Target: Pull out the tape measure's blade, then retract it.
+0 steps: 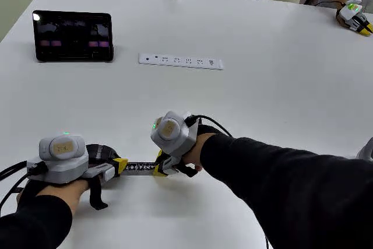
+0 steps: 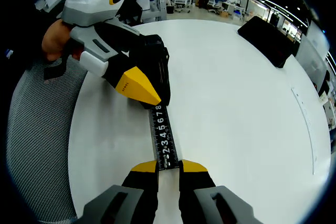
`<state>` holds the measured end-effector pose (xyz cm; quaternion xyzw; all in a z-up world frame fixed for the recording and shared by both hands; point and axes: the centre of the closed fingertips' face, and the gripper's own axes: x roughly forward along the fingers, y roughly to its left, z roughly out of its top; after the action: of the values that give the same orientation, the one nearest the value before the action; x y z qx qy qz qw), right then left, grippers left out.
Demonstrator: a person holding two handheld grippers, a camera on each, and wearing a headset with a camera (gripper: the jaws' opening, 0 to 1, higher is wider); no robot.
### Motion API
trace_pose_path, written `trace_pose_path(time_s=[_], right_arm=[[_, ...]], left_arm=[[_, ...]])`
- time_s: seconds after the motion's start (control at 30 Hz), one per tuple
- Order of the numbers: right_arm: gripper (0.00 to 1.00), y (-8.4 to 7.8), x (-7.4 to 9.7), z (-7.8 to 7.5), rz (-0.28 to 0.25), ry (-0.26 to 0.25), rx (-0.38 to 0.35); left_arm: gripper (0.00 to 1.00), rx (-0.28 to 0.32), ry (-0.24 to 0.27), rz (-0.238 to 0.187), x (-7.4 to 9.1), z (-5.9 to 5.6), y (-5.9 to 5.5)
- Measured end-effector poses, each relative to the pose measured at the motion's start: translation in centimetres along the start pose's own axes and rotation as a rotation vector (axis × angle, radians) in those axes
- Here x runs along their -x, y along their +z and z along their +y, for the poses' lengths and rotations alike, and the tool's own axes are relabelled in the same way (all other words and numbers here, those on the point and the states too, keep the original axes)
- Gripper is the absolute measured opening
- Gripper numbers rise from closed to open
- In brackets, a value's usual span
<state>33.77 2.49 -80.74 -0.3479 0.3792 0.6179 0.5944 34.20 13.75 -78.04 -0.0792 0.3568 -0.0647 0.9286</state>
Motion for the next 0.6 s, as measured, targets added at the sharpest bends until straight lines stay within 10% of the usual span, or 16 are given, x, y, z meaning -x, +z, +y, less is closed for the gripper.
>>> trace_pose_path(time_s=[0.6], right_arm=[[0.11,0.87,-0.52,0.15,-0.02,0.005,0.001]], left_arm=[[0.63,0.003,-0.002,0.002,-0.03,0.01,0.05]])
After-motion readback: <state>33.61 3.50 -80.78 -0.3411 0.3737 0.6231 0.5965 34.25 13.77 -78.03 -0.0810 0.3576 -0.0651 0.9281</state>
